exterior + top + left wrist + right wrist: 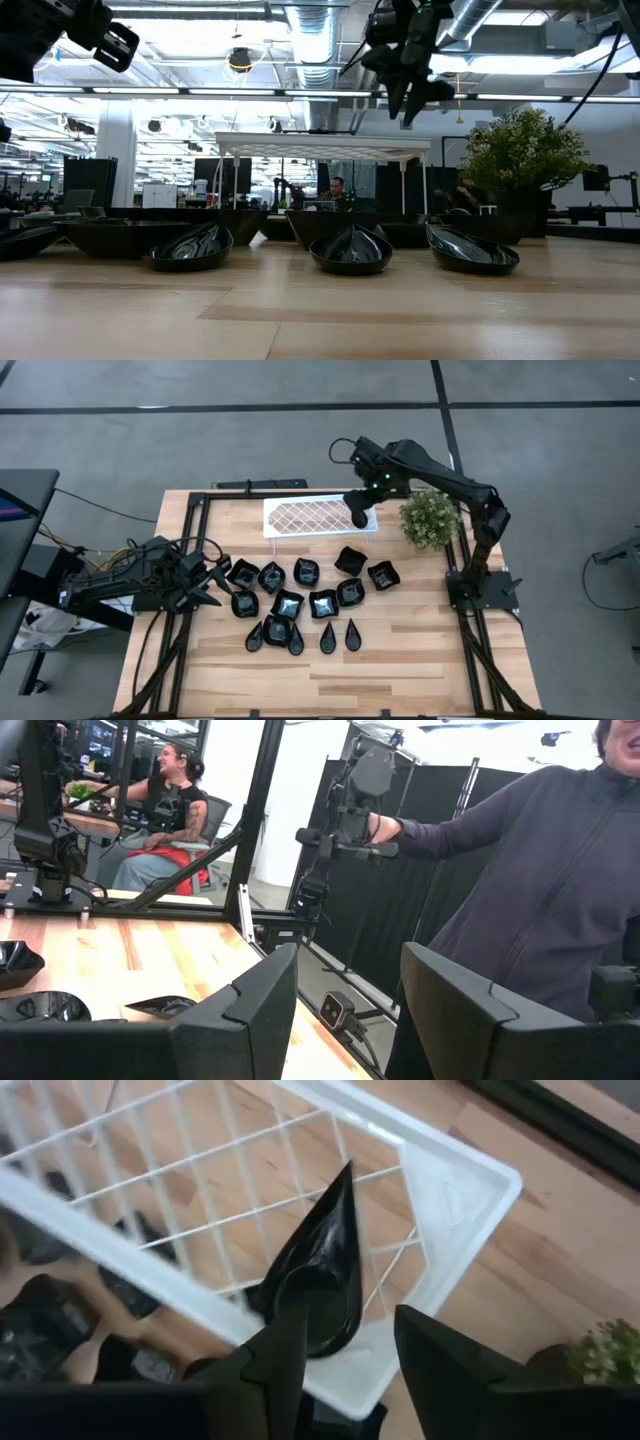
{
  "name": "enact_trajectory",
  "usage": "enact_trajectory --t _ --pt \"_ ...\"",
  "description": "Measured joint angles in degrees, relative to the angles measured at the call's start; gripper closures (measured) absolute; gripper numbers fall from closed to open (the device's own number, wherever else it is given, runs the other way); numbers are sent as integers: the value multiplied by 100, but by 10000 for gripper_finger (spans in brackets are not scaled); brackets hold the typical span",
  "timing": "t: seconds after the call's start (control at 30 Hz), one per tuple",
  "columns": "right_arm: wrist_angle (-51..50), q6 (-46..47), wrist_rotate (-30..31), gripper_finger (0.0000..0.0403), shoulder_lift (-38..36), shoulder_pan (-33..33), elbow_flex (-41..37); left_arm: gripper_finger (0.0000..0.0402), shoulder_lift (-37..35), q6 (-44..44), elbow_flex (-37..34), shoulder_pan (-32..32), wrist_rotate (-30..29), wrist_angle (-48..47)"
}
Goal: Pick & Place Mini shaped plates
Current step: Stack the drop-shaped plate on top of the drop-shaped plate on the shelf
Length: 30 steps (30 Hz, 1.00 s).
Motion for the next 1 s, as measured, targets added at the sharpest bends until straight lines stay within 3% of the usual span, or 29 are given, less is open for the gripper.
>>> enact_trajectory --t 0.37,1.0 --pt "-1170 140 -11 262 -2 857 755 219 0 0 0 0 2 2" --pt "-1229 1355 -13 266 -173 2772 820 219 1 -2 0 1 0 4"
